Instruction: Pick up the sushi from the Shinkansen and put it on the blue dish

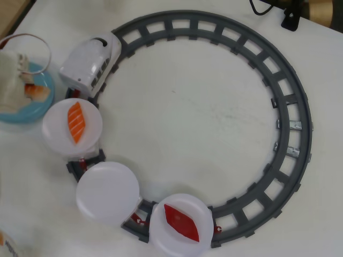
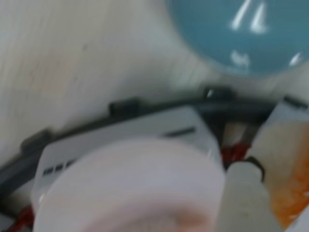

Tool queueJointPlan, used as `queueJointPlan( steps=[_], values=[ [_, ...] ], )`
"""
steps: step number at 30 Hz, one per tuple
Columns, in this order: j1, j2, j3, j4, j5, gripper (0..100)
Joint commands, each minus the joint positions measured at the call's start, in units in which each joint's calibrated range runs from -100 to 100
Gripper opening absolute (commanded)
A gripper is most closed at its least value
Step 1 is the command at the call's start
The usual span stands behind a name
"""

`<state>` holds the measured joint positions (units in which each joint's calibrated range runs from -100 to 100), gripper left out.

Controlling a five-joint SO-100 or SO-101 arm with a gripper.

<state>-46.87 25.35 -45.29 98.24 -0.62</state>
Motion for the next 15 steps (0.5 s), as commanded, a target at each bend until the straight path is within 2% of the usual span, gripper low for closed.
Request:
queueJointPlan(
  steps=[1,8,15],
  values=[
    [-4.71,2.9,-7.64,0.83,0.05,3],
    [-10.96,10.03,-10.71,0.15,0.15,3],
    [-10.78,17.41,-10.71,-4.18,0.46,3]
  ],
)
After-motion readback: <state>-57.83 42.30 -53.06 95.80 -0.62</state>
